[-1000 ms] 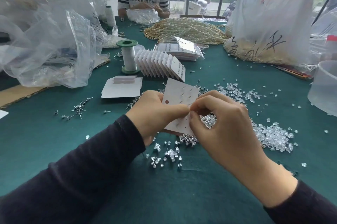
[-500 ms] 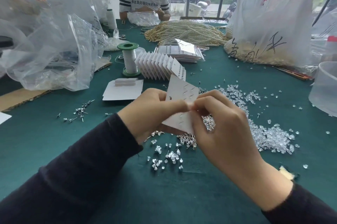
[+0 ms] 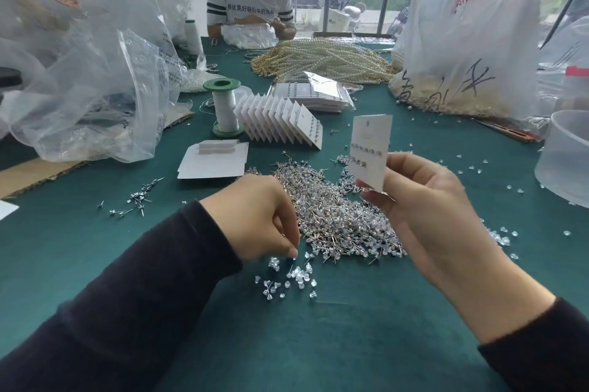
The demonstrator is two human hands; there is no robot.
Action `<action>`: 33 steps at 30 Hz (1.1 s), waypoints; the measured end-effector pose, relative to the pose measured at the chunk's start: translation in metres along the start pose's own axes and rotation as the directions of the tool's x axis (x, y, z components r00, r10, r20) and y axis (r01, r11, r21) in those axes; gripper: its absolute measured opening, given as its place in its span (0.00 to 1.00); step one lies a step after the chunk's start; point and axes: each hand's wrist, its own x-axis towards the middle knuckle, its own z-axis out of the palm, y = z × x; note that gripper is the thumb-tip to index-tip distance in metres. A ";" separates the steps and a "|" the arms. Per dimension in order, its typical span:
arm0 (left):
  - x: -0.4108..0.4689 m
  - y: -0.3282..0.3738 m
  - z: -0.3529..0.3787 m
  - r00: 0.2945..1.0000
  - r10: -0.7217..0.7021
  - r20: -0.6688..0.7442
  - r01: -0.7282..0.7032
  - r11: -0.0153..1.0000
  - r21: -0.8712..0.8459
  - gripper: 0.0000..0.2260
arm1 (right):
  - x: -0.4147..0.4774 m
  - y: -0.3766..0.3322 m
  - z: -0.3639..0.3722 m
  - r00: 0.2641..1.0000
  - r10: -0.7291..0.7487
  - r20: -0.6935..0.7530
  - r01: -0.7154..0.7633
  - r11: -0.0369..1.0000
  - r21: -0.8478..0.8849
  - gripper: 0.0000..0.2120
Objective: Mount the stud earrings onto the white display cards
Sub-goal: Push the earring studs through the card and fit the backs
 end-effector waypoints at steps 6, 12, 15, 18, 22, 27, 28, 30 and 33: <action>0.001 0.004 0.004 0.996 0.090 0.000 -0.090 0.994 0.067 0.01 | -0.003 -0.004 -0.001 0.991 0.095 0.095 -0.111 0.979 0.171 0.06; -0.002 0.008 -0.004 0.991 0.110 -0.079 -0.119 0.986 -0.115 0.07 | -0.001 -0.005 -0.003 0.954 0.213 0.212 -0.275 0.904 0.327 0.13; -0.003 0.004 -0.010 0.996 0.085 -0.033 -0.089 0.987 -0.132 0.08 | 0.000 -0.006 -0.004 0.952 0.213 0.220 -0.279 0.899 0.337 0.15; -0.005 0.000 -0.012 0.986 0.075 0.148 -0.064 0.995 -0.077 0.07 | -0.001 -0.005 -0.004 0.949 0.210 0.236 -0.280 0.905 0.320 0.15; -0.005 -0.003 -0.009 0.981 0.047 0.188 -0.046 0.999 -0.010 0.07 | -0.001 -0.005 -0.004 0.945 0.216 0.244 -0.282 0.918 0.280 0.13; -0.003 -0.012 -0.014 0.991 0.014 0.131 -0.006 0.998 -0.057 0.06 | -0.001 -0.004 -0.005 0.944 0.224 0.243 -0.284 0.925 0.253 0.12; -0.001 -0.016 -0.016 0.997 -0.010 0.071 0.013 0.999 -0.040 0.05 | -0.001 -0.004 -0.005 0.944 0.225 0.243 -0.284 0.926 0.249 0.12; 0.001 -0.023 -0.018 0.998 -0.063 -0.026 0.064 0.997 0.035 0.03 | -0.001 -0.004 -0.005 0.944 0.229 0.238 -0.285 0.929 0.235 0.12; 0.004 -0.028 -0.018 0.990 -0.127 -0.065 0.132 0.988 0.084 0.05 | -0.001 -0.004 -0.004 0.943 0.232 0.241 -0.286 0.932 0.224 0.10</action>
